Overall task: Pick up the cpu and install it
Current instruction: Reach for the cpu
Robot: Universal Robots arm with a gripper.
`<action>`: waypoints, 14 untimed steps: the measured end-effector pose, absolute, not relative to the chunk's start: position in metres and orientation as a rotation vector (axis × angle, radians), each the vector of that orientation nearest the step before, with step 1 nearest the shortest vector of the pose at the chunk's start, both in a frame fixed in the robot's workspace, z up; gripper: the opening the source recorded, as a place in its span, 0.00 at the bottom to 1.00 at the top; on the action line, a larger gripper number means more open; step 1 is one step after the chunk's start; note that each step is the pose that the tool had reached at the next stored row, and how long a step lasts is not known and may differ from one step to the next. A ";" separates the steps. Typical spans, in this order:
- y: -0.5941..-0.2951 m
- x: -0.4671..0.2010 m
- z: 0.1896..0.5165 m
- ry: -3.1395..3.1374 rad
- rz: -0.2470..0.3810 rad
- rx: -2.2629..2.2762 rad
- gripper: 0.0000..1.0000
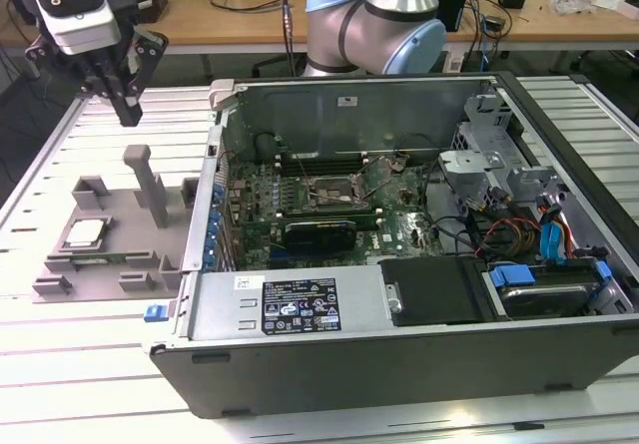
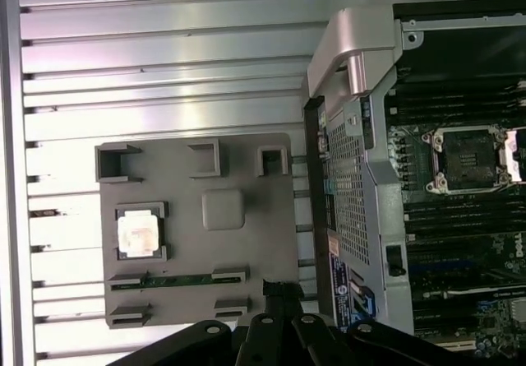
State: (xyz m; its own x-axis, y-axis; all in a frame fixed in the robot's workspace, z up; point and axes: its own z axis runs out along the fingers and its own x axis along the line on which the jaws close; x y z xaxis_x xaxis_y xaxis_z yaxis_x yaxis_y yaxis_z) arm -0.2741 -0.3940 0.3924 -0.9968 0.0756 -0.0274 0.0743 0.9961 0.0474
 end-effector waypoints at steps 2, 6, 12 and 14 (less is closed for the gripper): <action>-0.394 -0.280 0.390 3.110 0.072 0.117 0.11; -0.394 -0.295 0.384 3.109 0.072 0.117 0.11; -0.392 -0.313 0.377 3.109 0.072 0.117 0.11; -0.391 -0.320 0.375 3.109 0.072 0.117 0.11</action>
State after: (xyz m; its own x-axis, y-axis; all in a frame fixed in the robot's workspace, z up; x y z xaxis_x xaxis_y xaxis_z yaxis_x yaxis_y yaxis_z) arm -0.3197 -0.3913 0.3749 -0.9968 0.0756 -0.0273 0.0743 0.9961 0.0474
